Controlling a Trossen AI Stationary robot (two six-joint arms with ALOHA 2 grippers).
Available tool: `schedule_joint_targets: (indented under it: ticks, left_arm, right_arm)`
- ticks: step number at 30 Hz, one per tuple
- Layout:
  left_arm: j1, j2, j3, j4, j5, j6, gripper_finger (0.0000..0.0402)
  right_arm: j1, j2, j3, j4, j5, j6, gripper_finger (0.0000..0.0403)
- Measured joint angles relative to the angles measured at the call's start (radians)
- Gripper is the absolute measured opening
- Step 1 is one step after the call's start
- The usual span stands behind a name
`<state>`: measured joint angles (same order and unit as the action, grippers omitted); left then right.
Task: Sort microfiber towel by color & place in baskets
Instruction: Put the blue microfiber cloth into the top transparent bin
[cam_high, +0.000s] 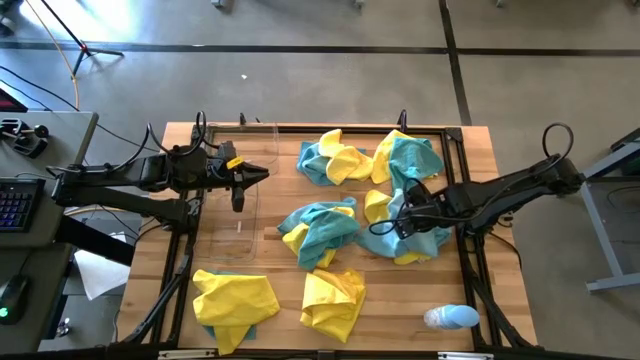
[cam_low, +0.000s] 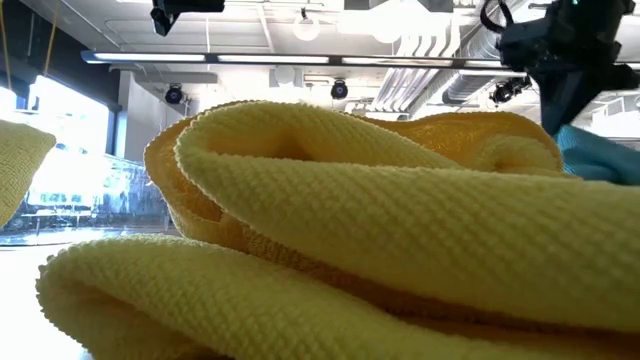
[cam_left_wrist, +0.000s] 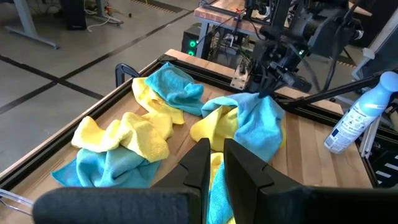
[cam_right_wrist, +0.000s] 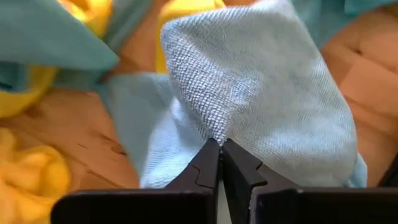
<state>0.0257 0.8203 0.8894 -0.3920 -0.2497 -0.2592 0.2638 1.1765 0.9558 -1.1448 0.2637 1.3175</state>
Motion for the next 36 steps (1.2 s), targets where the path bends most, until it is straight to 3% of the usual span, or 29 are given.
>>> schedule_joint_targets:
  ticks: [7,19,23,28,36]
  left_arm:
    - [0.0,0.0,0.0,0.0,0.0,0.0,0.0035]
    - [0.0,0.0,0.0,0.0,0.0,0.001,0.0035]
    - [0.0,0.0,0.0,0.001,-0.027,0.118,0.0035]
    - [0.0,0.0,0.0,0.053,-0.108,0.347,0.0035]
    - [0.0,0.005,0.0,0.24,-0.148,0.36,0.0035]
  right_arm:
    - [0.0,-0.021,0.14,-0.035,0.113,-0.06,0.0004]
    - [-0.002,-0.025,0.387,-0.044,0.342,-0.301,0.0001]
    - [-0.002,-0.025,0.413,-0.04,0.412,-0.39,0.0001]
    - [-0.023,-0.025,0.418,0.006,0.426,-0.422,0.0001]
    - [-0.089,0.016,0.418,0.156,0.403,-0.488,0.0001]
